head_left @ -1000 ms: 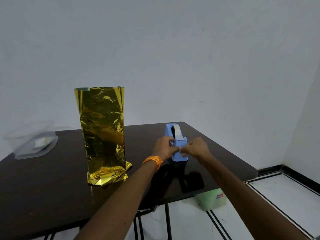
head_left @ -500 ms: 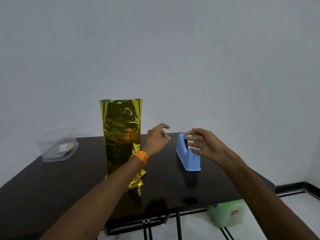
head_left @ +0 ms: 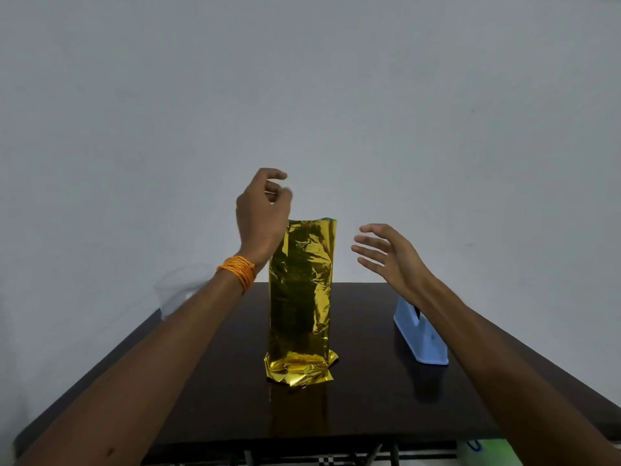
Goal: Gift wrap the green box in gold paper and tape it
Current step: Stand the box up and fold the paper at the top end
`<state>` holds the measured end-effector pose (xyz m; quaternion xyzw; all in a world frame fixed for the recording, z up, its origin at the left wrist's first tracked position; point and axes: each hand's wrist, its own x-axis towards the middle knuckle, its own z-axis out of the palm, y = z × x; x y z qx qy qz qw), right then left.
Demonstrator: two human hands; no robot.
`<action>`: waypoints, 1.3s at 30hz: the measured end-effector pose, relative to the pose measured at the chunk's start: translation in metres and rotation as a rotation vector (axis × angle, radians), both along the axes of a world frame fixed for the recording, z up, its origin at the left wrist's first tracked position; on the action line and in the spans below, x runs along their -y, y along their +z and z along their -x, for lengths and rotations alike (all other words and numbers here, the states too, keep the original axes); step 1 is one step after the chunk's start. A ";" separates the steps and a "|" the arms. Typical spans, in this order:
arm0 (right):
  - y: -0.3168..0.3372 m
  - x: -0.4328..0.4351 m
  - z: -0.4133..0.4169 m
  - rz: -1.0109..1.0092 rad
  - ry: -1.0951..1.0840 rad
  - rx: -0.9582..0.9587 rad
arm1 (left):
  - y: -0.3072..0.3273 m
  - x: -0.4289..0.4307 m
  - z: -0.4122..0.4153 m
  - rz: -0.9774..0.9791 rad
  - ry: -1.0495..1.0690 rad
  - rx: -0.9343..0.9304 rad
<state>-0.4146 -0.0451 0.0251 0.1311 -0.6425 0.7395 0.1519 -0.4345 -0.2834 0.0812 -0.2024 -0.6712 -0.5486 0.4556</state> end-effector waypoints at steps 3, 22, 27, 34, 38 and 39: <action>0.006 0.018 0.006 -0.170 -0.044 -0.076 | -0.014 0.026 0.017 -0.074 0.005 0.244; 0.001 0.069 0.020 -0.590 -0.111 -0.177 | -0.029 0.032 0.062 0.112 -0.329 0.670; -0.002 0.058 0.024 -0.369 -0.210 -0.239 | -0.001 0.024 0.074 0.358 -0.269 0.675; -0.001 0.042 0.034 -0.158 -0.238 -0.185 | 0.017 0.007 0.093 0.573 -0.135 0.549; -0.006 0.039 0.042 -0.100 -0.186 -0.119 | 0.013 0.000 0.102 0.564 -0.023 0.423; -0.007 0.039 0.044 -0.095 -0.176 -0.112 | 0.012 0.000 0.104 0.562 -0.006 0.410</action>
